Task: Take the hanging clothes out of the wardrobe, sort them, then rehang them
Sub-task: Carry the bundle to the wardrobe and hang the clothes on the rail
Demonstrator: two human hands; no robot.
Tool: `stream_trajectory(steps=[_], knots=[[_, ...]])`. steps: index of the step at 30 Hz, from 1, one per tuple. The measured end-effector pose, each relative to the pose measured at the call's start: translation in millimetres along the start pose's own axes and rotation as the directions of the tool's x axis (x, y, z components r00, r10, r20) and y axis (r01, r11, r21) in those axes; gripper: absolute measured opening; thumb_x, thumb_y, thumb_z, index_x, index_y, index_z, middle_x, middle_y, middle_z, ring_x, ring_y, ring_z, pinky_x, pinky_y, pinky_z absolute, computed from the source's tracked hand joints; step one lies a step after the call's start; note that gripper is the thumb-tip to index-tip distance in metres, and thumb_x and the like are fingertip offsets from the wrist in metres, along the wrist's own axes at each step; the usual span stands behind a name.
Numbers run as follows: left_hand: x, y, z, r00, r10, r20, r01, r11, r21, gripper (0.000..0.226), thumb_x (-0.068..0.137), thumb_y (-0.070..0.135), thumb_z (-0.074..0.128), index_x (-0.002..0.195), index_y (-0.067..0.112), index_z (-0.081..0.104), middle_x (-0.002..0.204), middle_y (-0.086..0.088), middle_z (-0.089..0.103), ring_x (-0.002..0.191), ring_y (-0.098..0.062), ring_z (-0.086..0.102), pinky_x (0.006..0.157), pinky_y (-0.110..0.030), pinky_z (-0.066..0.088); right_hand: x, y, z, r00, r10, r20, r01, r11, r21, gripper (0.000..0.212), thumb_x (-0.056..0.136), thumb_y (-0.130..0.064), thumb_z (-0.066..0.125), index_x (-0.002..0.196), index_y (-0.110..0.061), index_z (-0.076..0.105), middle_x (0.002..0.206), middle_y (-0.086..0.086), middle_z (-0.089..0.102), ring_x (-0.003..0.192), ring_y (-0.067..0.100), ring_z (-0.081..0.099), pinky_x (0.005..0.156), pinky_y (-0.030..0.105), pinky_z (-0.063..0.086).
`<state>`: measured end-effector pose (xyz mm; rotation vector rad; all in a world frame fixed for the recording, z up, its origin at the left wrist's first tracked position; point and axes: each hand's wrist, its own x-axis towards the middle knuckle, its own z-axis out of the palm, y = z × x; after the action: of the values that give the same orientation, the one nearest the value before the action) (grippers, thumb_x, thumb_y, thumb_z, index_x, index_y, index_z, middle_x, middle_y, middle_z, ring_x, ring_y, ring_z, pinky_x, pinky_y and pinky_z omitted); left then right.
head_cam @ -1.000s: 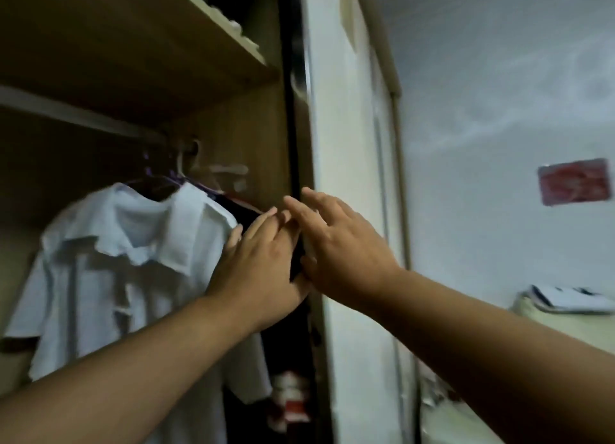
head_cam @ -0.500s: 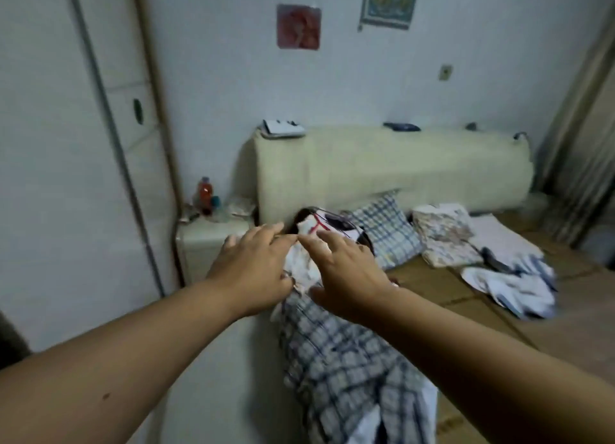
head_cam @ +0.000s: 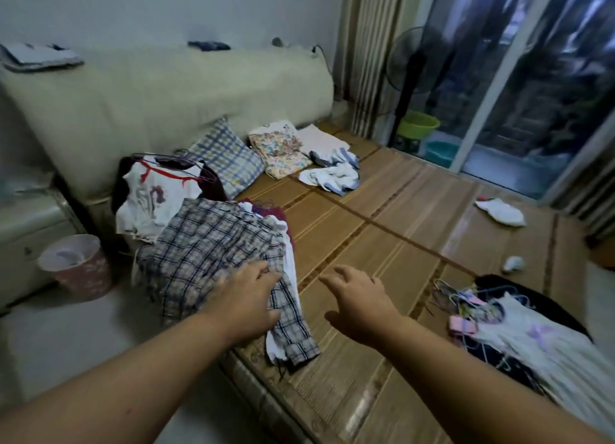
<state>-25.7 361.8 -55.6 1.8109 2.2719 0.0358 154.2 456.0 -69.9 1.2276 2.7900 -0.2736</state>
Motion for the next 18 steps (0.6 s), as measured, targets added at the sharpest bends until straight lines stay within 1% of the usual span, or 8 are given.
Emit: stream_trajectory(steps=[4,7,10,14,18], knots=[[-21.6,50.3,17.4,0.993,0.114,0.016,-0.113,0.993,-0.022,0.065,0.088,0.047,0.052,0.145,0.035,0.025,0.156,0.003,0.018,0.143,-0.021,0.017,0.114,-0.051,0.016,-74.8,32.2,19.9,0.985,0.173,-0.001,-0.173,0.984,0.041,0.069,0.087,-0.035,0.061,0.145,-0.036,0.024,0.155,0.004,0.021,0.141,0.025,0.023,0.114,0.054,0.021],[-35.6,93.8,24.6,0.978,0.208,0.029,-0.208,0.978,-0.016,0.066,0.087,0.048,0.053,0.145,0.036,0.024,0.157,0.005,0.016,0.143,-0.019,0.016,0.115,-0.051,0.015,-128.9,57.3,27.4,0.959,0.282,-0.022,-0.279,0.957,0.083,0.068,0.087,-0.036,0.060,0.145,-0.036,0.025,0.155,0.003,0.022,0.141,0.024,0.023,0.113,0.052,0.018],[-42.7,138.8,31.4,0.952,0.307,0.007,-0.307,0.952,-0.004,0.066,0.087,0.048,0.054,0.145,0.038,0.025,0.157,0.005,0.016,0.143,-0.017,0.017,0.115,-0.050,0.015,-175.5,86.5,30.4,0.935,0.353,-0.027,-0.350,0.933,0.087,0.067,0.087,-0.035,0.058,0.145,-0.036,0.025,0.155,0.004,0.021,0.141,0.025,0.022,0.112,0.051,0.019],[-51.5,209.1,45.3,0.917,0.398,0.030,-0.398,0.917,0.006,0.066,0.087,0.049,0.055,0.144,0.038,0.025,0.157,0.004,0.017,0.143,-0.016,0.017,0.116,-0.050,0.015,-233.5,128.1,33.2,0.902,0.431,-0.022,-0.425,0.897,0.124,0.068,0.088,-0.037,0.059,0.146,-0.036,0.024,0.156,0.003,0.018,0.143,0.025,0.019,0.113,0.053,0.016],[-62.8,303.5,67.8,0.883,0.468,0.036,-0.469,0.882,0.037,0.064,0.086,0.050,0.055,0.143,0.039,0.027,0.156,0.005,0.019,0.143,-0.016,0.019,0.116,-0.049,0.018,-300.8,189.1,42.1,0.860,0.508,-0.052,-0.495,0.854,0.160,0.067,0.088,-0.040,0.058,0.146,-0.037,0.024,0.155,0.002,0.019,0.142,0.025,0.020,0.112,0.052,0.017]])
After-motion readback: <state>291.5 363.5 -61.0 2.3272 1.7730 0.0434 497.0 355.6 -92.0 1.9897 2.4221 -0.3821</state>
